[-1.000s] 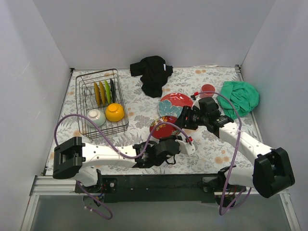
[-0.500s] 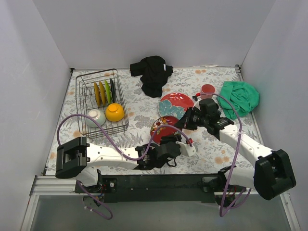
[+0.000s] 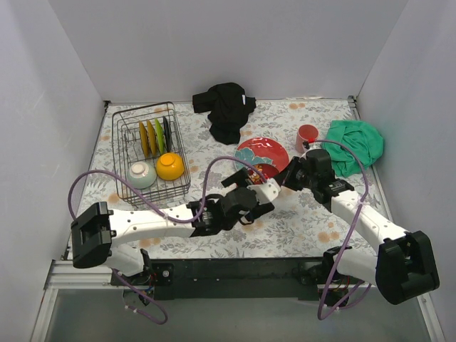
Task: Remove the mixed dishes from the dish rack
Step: Pick up the plate from the dish rack, then place the plate at the center of the board.
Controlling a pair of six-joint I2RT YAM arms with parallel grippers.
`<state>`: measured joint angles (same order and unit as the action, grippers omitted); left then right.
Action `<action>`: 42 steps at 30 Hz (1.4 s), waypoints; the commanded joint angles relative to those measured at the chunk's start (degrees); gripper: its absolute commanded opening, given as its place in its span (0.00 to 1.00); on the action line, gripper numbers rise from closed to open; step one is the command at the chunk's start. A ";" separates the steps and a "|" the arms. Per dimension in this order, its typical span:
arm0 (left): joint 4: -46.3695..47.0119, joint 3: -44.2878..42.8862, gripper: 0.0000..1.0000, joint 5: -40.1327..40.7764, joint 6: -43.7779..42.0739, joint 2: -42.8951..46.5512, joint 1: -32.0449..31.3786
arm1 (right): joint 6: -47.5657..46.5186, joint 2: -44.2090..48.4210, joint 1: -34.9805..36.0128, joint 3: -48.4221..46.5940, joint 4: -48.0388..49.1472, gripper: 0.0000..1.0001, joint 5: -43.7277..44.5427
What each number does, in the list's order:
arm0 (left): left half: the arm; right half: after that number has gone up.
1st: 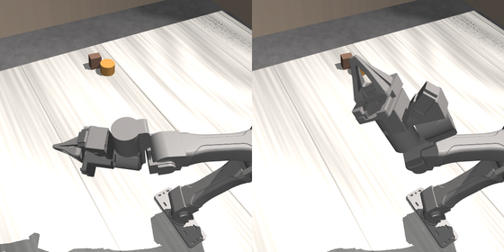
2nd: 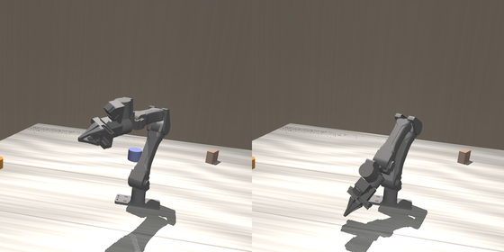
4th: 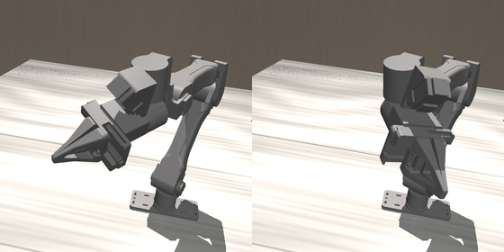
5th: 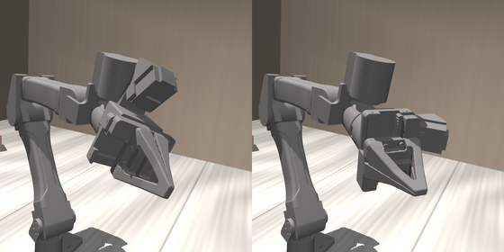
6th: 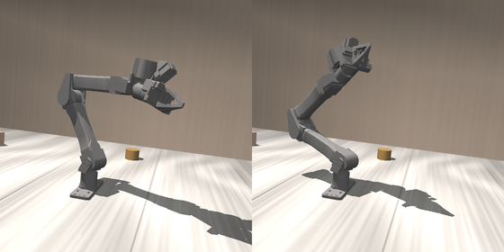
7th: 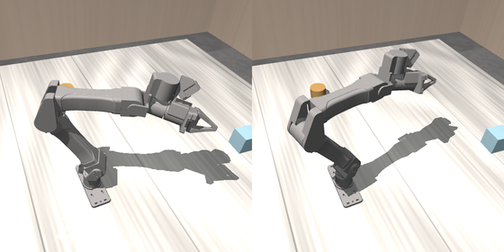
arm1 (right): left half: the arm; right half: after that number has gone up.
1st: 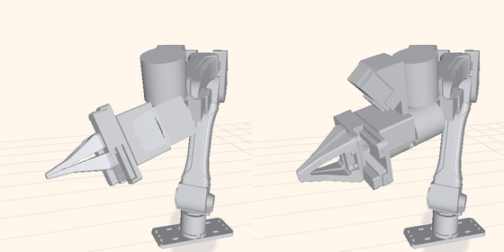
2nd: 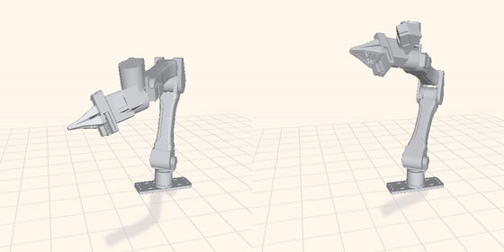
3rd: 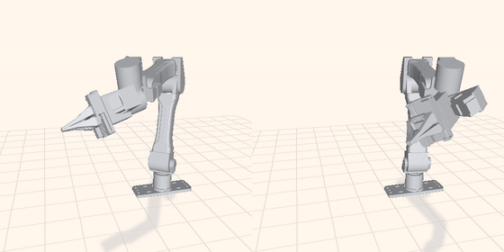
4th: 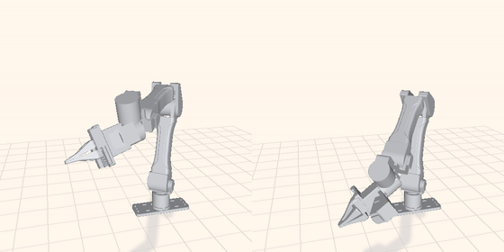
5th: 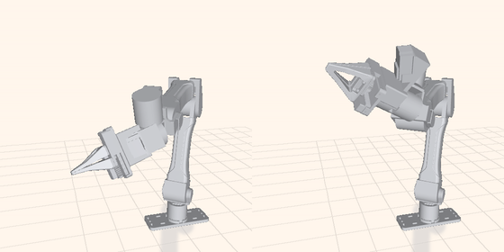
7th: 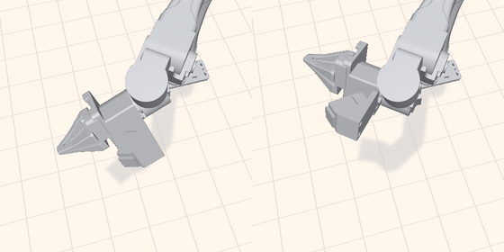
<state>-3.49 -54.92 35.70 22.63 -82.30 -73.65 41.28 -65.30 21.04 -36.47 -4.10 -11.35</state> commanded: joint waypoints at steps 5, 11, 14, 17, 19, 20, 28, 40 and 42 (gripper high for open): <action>-8.91 -5.82 0.98 -8.53 14.53 10.84 13.16 | 5.04 -1.41 -4.33 0.43 13.84 0.01 2.48; -9.43 -4.24 0.98 -17.41 23.32 17.87 28.45 | 6.80 -5.54 -6.27 -1.23 17.45 0.01 2.92; -9.26 -2.66 0.98 -20.39 27.27 20.41 35.92 | 7.33 -8.00 -6.27 -2.29 18.95 0.01 3.97; -8.03 0.50 0.98 -26.09 31.23 22.09 45.67 | 7.50 -10.20 -6.27 -3.17 19.74 0.01 5.11; -7.42 2.17 0.98 -27.00 35.45 22.89 52.36 | 7.68 -11.95 -6.36 -4.05 20.27 0.01 5.64; -7.59 3.05 0.98 -27.09 36.68 23.06 54.03 | 7.85 -12.48 -6.27 -4.22 20.53 0.01 5.64; -6.53 5.34 0.98 -17.96 36.44 27.63 57.12 | 8.91 -19.94 -6.27 -7.56 23.87 0.01 5.82; -6.18 6.22 0.98 -17.42 35.90 28.43 57.21 | 9.61 -29.35 -6.36 -9.94 27.30 0.11 3.89; -6.18 6.22 0.98 -17.51 35.82 28.51 57.21 | 9.44 -30.06 -6.36 -9.85 27.21 0.15 3.36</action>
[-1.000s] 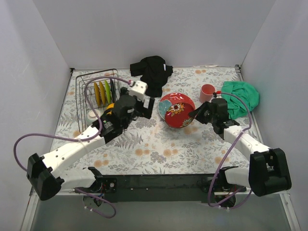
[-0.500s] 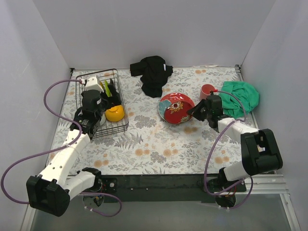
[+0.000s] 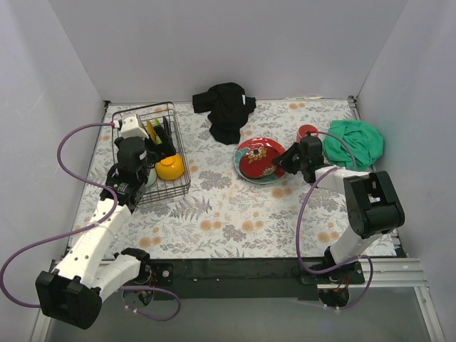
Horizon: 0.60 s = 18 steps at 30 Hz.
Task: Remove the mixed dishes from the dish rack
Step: Place the plate at the center of the board.
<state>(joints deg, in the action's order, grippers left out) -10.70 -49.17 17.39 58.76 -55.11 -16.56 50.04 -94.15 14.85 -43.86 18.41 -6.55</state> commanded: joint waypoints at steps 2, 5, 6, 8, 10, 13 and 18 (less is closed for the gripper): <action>1.03 0.56 0.98 0.81 -0.32 1.24 0.12 | 0.15 -2.00 -0.17 -2.46 4.70 0.21 -1.45; 1.03 0.56 0.98 0.45 -0.40 1.15 0.12 | -0.73 -2.44 -0.09 -2.64 4.53 0.34 -1.36; 1.03 0.65 0.98 0.37 -0.40 1.15 0.12 | -1.00 -2.44 -0.09 -2.64 4.09 0.36 -0.84; 1.03 0.65 0.98 0.37 -0.40 1.06 0.12 | -1.61 -2.62 -0.17 -3.16 2.43 0.42 -0.05; 1.03 0.65 0.98 0.10 -0.40 0.97 0.12 | -2.84 -2.62 -0.09 -3.52 1.72 0.43 0.83; 1.03 0.65 0.98 -0.07 -0.40 0.71 0.12 | -4.60 -2.53 -0.09 -4.39 0.14 0.51 1.71; 1.12 0.65 0.98 0.10 -0.49 0.09 0.12 | -7.67 -2.00 -0.09 -6.68 -3.64 0.64 3.99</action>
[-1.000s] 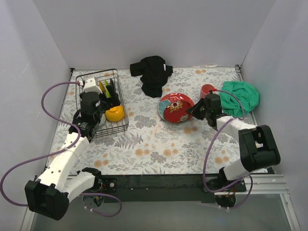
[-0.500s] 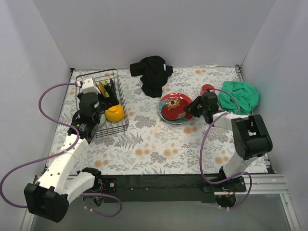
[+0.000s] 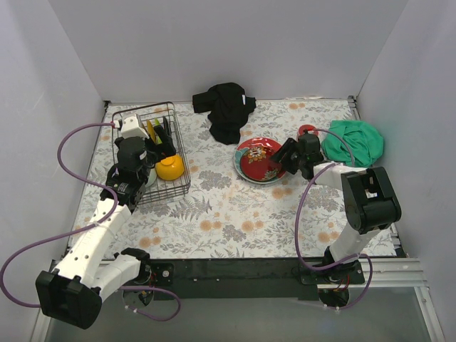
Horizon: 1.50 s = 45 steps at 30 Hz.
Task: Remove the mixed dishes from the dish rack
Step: Place the plate at the center of the board, then pick up the plate from the dish rack.
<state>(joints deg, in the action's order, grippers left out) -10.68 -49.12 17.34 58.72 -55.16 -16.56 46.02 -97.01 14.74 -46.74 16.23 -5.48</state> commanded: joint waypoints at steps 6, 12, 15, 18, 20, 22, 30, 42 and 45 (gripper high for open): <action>1.18 0.61 0.98 0.67 -0.80 -0.56 0.12 | -7.96 1.65 0.02 -6.96 -4.89 0.75 4.59; 1.10 0.61 0.98 2.42 -1.24 -1.71 0.56 | -13.75 7.43 1.25 -6.96 -9.19 0.85 5.82; 1.10 0.26 0.98 3.22 -1.33 -2.67 1.44 | -17.70 12.96 2.83 -4.68 -10.43 0.88 7.49; 0.84 -0.70 0.98 0.51 0.51 -4.34 4.94 | -21.22 19.63 4.33 -1.08 -10.69 0.89 8.02; 0.40 -1.76 0.98 -4.06 3.06 -6.44 8.71 | -23.07 22.82 5.56 1.38 -11.13 0.90 8.29; -0.22 -3.25 0.98 -8.88 4.64 -8.12 11.01 | -25.62 27.56 6.35 3.57 -11.92 0.90 8.11; 0.04 -8.70 0.92 -20.50 10.80 -17.78 24.20 | -28.18 41.53 6.70 11.84 -11.66 0.90 3.11; 0.22 -18.46 0.58 -24.73 6.50 -31.85 26.05 | -28.97 46.74 6.70 16.68 -11.75 0.88 0.91; 0.04 -19.86 0.47 -23.76 5.62 -34.22 26.22 | -29.32 46.74 6.62 16.68 -11.66 0.88 0.64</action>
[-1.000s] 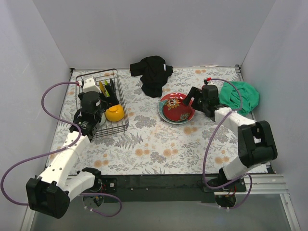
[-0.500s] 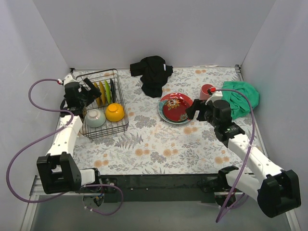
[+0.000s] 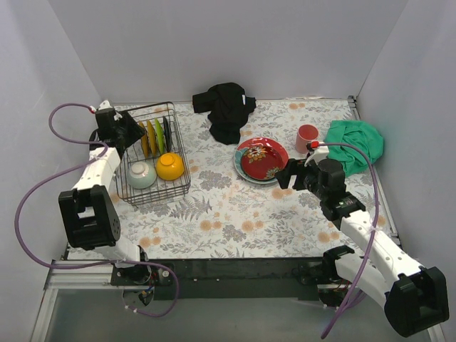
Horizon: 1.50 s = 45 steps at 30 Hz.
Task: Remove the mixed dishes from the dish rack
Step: Pick up the plate from the dish rack.
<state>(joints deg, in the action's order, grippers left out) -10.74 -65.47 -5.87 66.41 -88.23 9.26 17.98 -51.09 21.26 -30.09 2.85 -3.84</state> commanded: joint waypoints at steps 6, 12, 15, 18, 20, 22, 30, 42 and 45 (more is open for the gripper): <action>-0.51 -5.37 0.35 -0.81 -3.39 -5.45 0.59 | -1.45 0.64 0.19 0.47 1.63 0.87 -1.00; -0.51 -5.81 0.31 -4.59 -3.92 -8.36 0.50 | -1.45 0.20 0.19 1.08 1.63 0.86 -1.26; -0.42 -5.89 0.20 -5.73 -4.36 -8.45 0.59 | -1.63 0.11 0.10 1.34 1.63 0.86 -1.26; -0.33 -5.98 0.11 -6.70 -5.76 -6.70 0.59 | -1.54 -0.06 0.19 1.35 1.54 0.86 -1.35; -0.07 -5.46 0.07 -7.22 -7.17 -4.51 0.50 | -1.54 -0.32 0.10 1.26 1.54 0.85 -1.61; 0.63 -4.67 0.05 -8.54 -8.22 -2.84 0.50 | -1.37 -0.32 0.19 1.17 1.54 0.84 -1.79; -0.59 -5.72 0.00 -9.78 -10.86 5.86 0.50 | -0.57 -1.03 0.19 0.55 1.54 0.84 -2.84; -3.23 -4.84 0.00 -7.93 -11.56 16.59 -3.09 | 1.00 -0.50 0.19 0.03 1.37 0.84 -4.16; -4.28 -4.66 0.00 -5.48 -14.46 18.88 -8.45 | 1.53 -0.50 0.19 -0.76 0.93 0.84 -4.86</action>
<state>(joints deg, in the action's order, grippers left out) -13.85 -70.22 -13.19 55.55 -73.91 6.22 18.39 -52.12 21.26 -28.60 2.90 -7.18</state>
